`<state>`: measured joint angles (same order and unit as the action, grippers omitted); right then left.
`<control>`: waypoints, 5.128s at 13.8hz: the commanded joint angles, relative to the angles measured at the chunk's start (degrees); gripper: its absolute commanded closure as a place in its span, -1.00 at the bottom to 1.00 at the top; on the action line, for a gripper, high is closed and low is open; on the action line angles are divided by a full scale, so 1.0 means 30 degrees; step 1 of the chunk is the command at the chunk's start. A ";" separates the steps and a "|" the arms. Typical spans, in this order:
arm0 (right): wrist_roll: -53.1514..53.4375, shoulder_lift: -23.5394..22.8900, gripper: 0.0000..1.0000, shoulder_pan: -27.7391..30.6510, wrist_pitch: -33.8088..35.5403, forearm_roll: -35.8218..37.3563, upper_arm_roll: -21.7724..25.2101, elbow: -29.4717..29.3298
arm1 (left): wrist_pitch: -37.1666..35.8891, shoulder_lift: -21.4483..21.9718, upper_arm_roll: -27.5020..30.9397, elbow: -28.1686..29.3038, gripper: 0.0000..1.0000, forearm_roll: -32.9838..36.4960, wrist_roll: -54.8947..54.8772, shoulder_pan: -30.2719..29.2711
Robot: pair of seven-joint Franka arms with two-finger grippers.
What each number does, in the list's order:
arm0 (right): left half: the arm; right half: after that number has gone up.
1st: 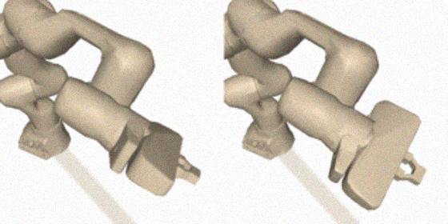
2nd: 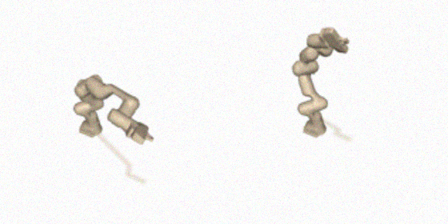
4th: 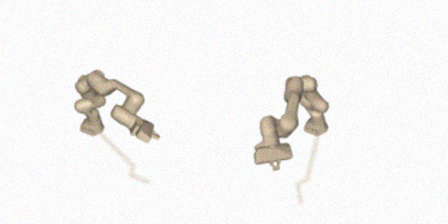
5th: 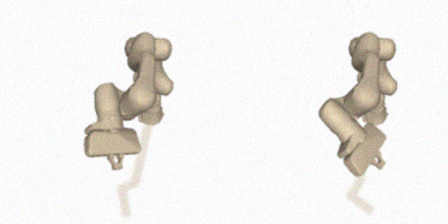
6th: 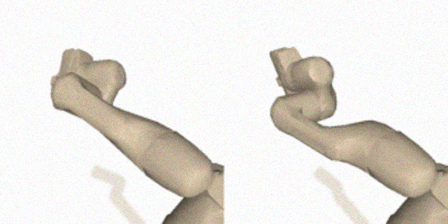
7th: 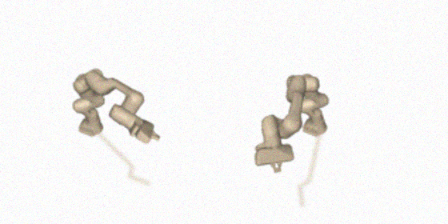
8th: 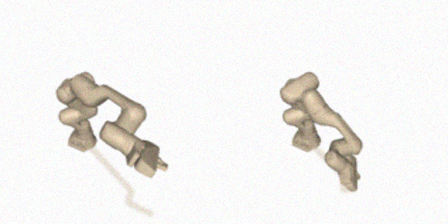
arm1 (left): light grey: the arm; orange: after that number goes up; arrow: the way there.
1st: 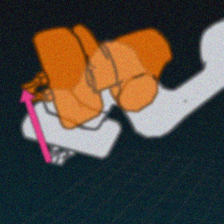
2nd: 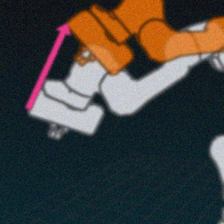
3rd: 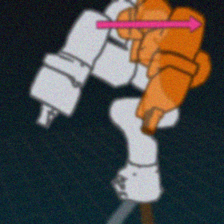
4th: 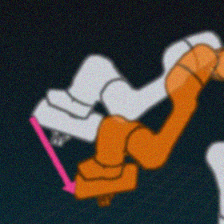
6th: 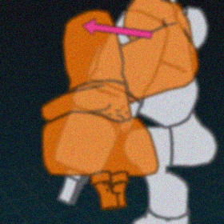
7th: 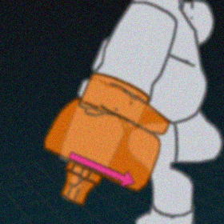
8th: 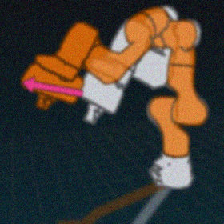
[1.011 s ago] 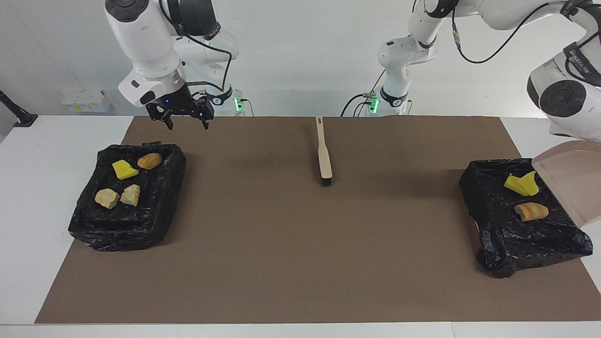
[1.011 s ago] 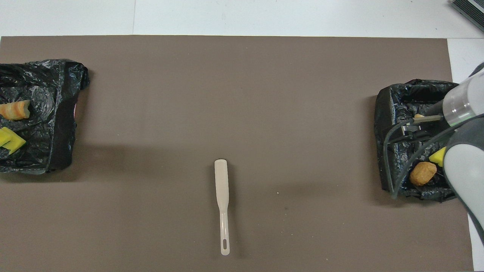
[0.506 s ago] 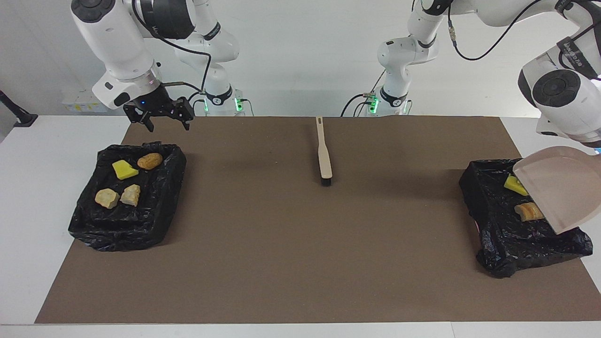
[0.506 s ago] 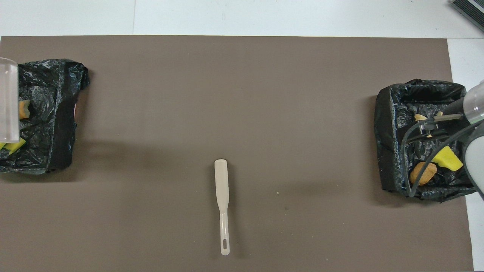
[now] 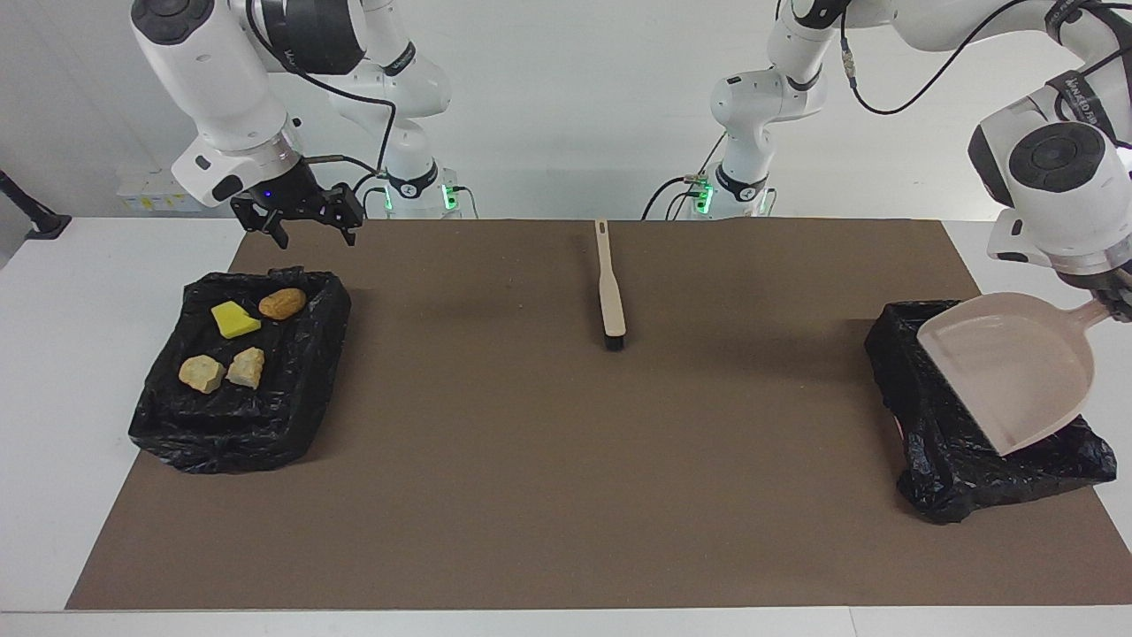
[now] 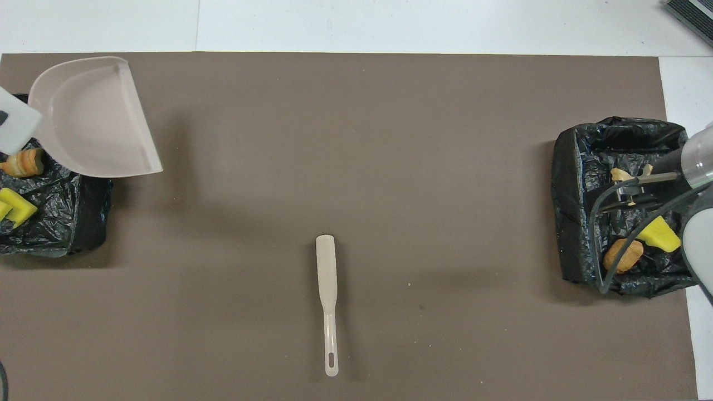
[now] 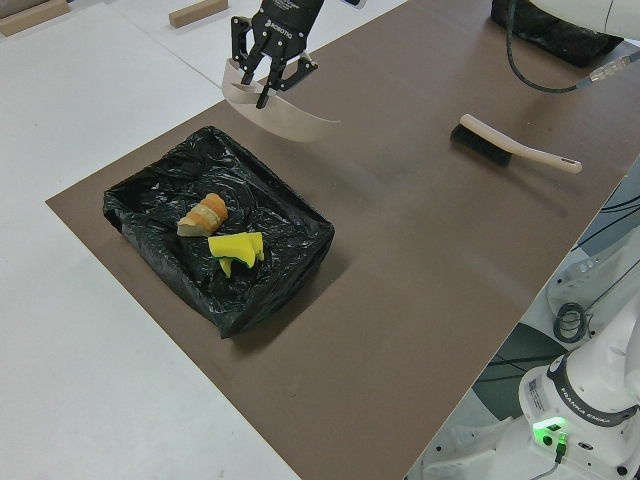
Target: Sweep and dump trash in bin
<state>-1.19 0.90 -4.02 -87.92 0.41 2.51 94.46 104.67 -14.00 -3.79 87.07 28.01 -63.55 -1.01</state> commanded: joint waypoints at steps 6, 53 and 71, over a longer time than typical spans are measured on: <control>-0.0394 0.0462 -1.00 0.0258 -0.0517 -0.0106 -0.0191 0.0593 | 0.0760 -0.2010 0.0297 0.0362 1.00 -0.5081 1.4369 0.4639; -0.0394 0.0462 -1.00 0.0287 -0.0517 -0.0106 -0.0162 0.0593 | 0.1564 0.2639 0.0502 0.3584 -1.00 -0.8808 2.2367 0.5559; -0.0394 0.0462 -1.00 0.0287 -0.0517 -0.0106 -0.0162 0.0593 | -0.7264 0.4722 0.0824 -0.1516 -1.00 -1.0009 1.7757 0.1130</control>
<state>-1.19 1.00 -4.03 -88.16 0.41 2.48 94.54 84.90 -0.53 -1.39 83.54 -0.03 -7.84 4.26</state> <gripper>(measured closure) 0.000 0.000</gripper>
